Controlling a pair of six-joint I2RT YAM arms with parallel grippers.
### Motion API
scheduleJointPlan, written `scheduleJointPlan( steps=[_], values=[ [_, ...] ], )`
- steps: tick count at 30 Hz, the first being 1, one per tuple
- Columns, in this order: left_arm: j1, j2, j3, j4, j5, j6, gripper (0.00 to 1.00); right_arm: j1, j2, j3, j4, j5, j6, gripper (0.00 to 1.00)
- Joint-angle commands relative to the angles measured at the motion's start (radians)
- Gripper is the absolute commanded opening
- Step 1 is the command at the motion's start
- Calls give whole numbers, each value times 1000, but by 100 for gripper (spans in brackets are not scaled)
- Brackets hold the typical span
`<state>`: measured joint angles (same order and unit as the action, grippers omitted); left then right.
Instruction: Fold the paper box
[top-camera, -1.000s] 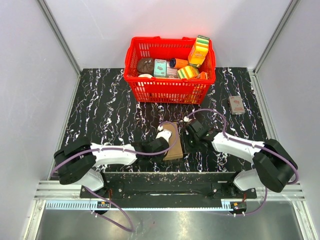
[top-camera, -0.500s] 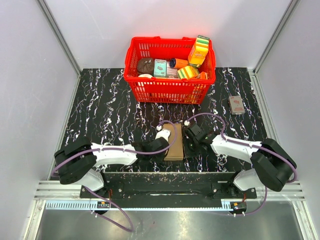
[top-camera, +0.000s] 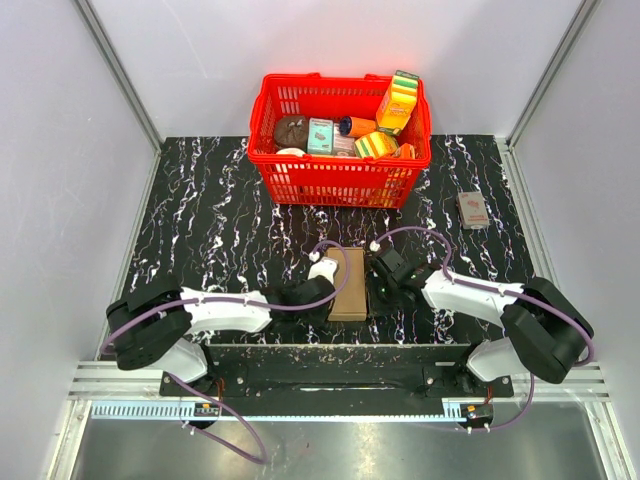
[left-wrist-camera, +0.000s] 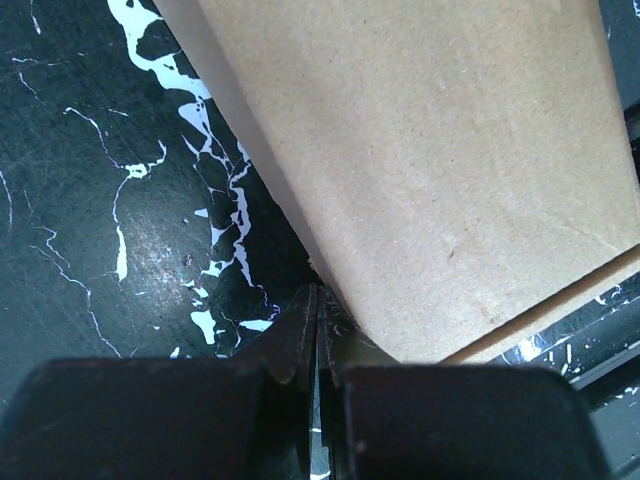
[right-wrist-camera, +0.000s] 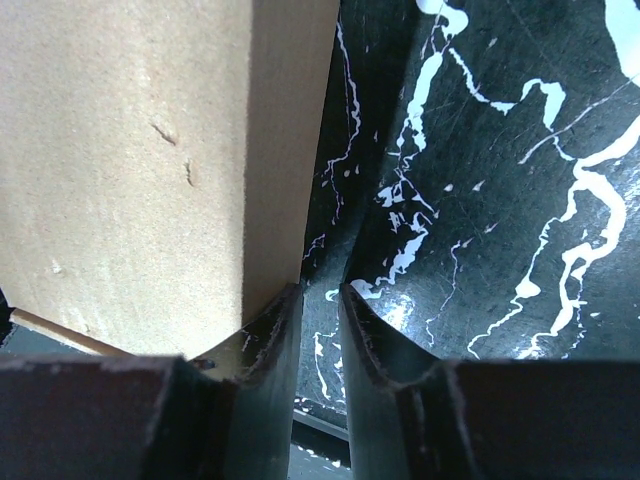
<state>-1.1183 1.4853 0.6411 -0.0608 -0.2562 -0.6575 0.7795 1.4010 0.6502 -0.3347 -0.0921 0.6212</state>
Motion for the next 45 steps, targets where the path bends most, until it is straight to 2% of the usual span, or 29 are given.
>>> scheduleJointPlan(
  steps=[1,5,9,12,17,22,26,27,28,33,36,45],
  values=[
    [-21,0,-4,225,132,-67,0,27,1,6,172,-109,60,31],
    [-9,-40,-20,110,80,-94,0,27,-16,29,73,-14,23,35],
    [27,-144,-66,-51,9,-139,7,-5,-40,43,17,51,3,41],
    [90,-243,-109,-100,-14,-143,13,-54,-48,54,-9,58,-24,45],
    [212,-324,-120,-113,-5,-61,21,-158,-25,109,-32,113,-110,47],
    [305,-261,-63,-33,32,37,22,-192,71,224,8,134,-210,48],
    [373,-122,-6,36,78,91,12,-223,203,318,37,120,-280,43],
    [394,-102,8,51,101,101,4,-233,220,334,42,112,-291,40],
    [405,-83,15,58,112,113,0,-236,236,357,46,109,-299,36],
    [431,32,69,124,149,144,0,-263,328,410,77,94,-357,19],
    [440,81,84,151,155,150,0,-264,374,434,86,95,-373,12],
    [453,181,140,191,181,150,0,-264,426,436,137,-14,-368,8]
  ],
)
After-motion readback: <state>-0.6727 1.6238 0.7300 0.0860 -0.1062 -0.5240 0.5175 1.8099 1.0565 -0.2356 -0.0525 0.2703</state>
